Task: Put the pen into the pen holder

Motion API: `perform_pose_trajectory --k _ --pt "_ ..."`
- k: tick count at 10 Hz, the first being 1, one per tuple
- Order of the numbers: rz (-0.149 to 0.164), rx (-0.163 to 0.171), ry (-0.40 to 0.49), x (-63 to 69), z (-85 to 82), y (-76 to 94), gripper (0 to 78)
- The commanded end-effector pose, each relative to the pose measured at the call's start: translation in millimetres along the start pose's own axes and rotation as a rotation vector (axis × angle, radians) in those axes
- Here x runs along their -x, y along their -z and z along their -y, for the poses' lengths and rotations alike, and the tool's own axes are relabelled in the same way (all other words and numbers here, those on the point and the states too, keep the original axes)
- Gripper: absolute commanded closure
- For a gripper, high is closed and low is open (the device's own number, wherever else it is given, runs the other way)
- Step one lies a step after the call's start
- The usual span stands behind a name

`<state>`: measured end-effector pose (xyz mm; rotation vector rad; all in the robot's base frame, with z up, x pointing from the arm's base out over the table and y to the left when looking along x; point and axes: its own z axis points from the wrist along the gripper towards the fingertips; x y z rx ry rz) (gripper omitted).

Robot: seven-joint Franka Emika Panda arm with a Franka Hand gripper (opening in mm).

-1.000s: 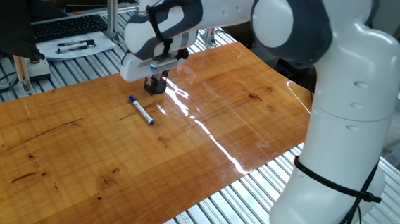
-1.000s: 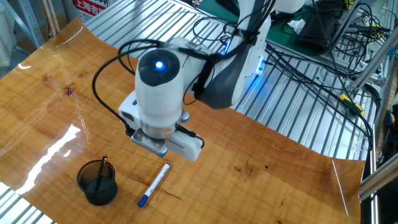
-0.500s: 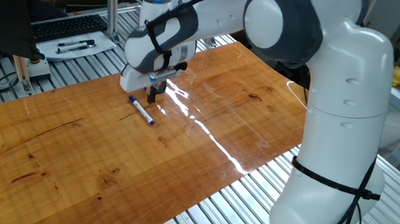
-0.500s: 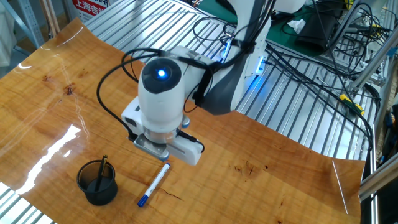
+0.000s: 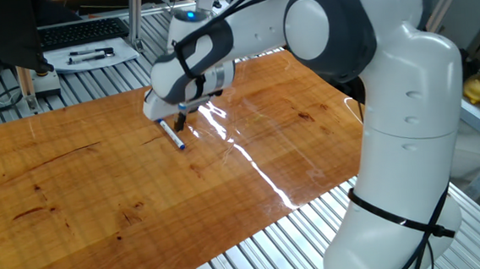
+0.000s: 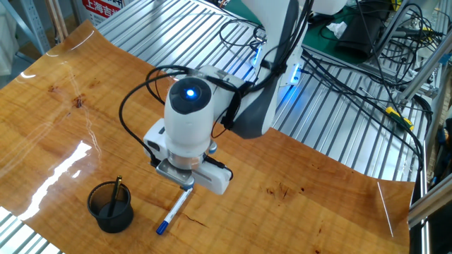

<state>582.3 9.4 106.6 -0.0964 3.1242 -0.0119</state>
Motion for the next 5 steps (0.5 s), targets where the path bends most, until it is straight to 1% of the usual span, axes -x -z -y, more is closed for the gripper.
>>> perform_pose_trajectory --k 1,2,3,5 --pt "0.045 -0.004 -0.002 -1.3 -1.0 -16.7 77.6" --pt "0.050 -0.004 -0.003 -1.3 -1.0 -17.4 77.6" --pt "0.065 -0.006 -0.009 -1.3 -1.0 -17.5 77.6" --pt "0.068 -0.007 -0.010 -1.3 -1.0 -17.5 77.6"
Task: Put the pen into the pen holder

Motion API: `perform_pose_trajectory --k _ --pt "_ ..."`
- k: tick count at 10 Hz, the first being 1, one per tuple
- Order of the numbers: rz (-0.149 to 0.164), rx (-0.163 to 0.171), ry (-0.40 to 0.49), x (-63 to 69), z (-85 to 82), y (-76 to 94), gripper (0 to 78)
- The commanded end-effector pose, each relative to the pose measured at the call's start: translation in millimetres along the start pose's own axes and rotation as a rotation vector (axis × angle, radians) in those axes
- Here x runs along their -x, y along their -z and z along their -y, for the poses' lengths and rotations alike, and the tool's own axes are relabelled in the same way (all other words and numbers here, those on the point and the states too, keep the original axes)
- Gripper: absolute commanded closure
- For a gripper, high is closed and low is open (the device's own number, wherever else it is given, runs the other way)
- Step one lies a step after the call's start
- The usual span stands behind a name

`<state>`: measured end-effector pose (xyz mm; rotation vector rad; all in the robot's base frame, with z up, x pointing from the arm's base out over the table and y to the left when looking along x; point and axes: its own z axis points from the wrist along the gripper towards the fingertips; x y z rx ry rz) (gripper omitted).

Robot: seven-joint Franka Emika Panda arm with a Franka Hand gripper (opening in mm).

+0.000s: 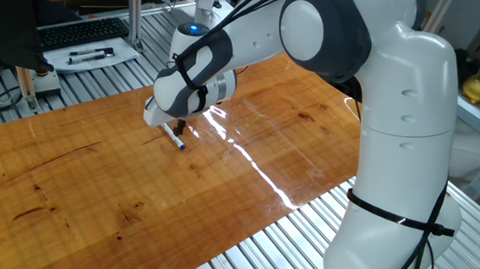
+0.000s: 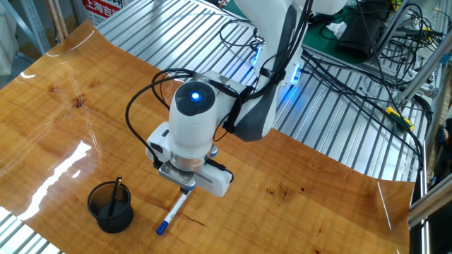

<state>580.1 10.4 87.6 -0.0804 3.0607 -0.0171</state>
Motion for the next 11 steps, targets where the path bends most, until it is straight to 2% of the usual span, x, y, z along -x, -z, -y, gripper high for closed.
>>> perform_pose_trajectory --k 1,3,7,8,11 --pt "0.008 -0.003 -0.003 1.2 0.3 0.9 77.6" --pt "0.026 -0.005 -0.029 1.0 0.3 0.0 77.6" --pt "0.040 -0.001 -0.034 -2.4 0.6 -0.8 77.6" --pt "0.040 -0.001 -0.034 -2.4 0.6 -0.8 0.1" --pt "0.040 -0.001 -0.034 -2.4 0.6 -0.8 0.1"
